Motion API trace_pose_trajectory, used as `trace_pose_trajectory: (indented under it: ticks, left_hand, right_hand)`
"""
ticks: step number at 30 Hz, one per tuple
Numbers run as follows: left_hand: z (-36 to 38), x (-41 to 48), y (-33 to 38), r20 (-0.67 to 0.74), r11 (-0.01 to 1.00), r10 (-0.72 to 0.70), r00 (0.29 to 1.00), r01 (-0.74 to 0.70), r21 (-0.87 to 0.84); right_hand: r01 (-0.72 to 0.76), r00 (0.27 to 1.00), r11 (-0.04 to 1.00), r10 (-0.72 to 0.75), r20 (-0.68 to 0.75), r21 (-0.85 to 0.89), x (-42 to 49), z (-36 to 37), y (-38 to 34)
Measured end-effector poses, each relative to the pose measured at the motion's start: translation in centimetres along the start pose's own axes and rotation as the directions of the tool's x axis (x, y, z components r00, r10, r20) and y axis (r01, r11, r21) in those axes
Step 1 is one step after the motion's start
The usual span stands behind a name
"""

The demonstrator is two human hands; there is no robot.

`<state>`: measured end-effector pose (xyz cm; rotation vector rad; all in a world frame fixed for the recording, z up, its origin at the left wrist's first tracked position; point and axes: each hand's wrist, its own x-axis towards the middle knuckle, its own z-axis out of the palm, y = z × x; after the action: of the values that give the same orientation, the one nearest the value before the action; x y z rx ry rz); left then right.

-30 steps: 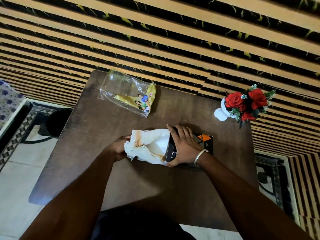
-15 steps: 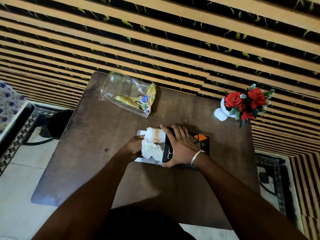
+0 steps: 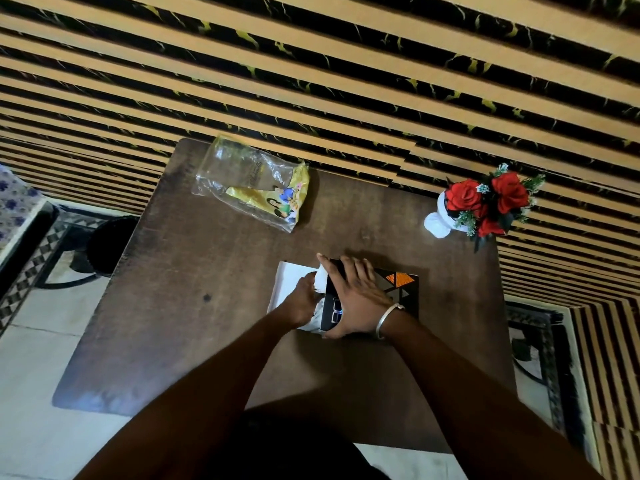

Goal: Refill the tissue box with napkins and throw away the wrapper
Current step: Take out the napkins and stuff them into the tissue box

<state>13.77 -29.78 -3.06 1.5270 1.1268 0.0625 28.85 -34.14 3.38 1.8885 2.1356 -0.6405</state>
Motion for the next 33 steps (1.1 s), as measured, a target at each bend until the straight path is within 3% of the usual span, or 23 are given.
trace_pose_trajectory:
  ticks: [5,7,12,18,22,27,33]
  left_hand:
    - [0.7,1.1,-1.3,-0.108,0.910,0.109,0.988,-0.056,0.410]
    - [0.5,0.9,-1.1,-0.221,0.926,0.103,0.970,-0.013,0.377]
    - [0.6,1.4,-1.4,-0.287,0.972,-0.035,0.957,0.100,0.215]
    - [0.1,1.8,-0.3,-0.181,0.982,-0.011,0.983,0.044,0.181]
    - [-0.8,0.9,-1.6,-0.091,0.994,-0.104,0.990,0.101,-0.028]
    - [0.1,0.1,-2.3,-0.075,0.972,-0.078,0.994,0.093,0.214]
    - [0.7,0.8,-1.4,-0.049,0.961,-0.031,0.998,0.043,0.273]
  right_hand:
    - [-0.011,0.999,1.000,0.011,0.032,0.010,0.2,0.0,-0.1]
    - [-0.013,1.000,1.000,0.013,0.024,-0.005,0.3,0.0,-0.1]
    - [-0.016,1.000,1.000,0.016,0.013,-0.022,0.3,0.1,-0.2]
    - [-0.020,0.999,0.999,0.021,0.026,-0.030,0.4,0.2,-0.2]
    - [-0.023,0.999,1.000,0.024,0.038,-0.020,0.5,0.4,-0.2]
    - [-0.039,0.998,0.999,0.040,0.054,-0.021,0.8,0.4,-0.1]
    - [-0.036,0.998,0.999,0.037,0.053,-0.017,0.9,0.4,0.0]
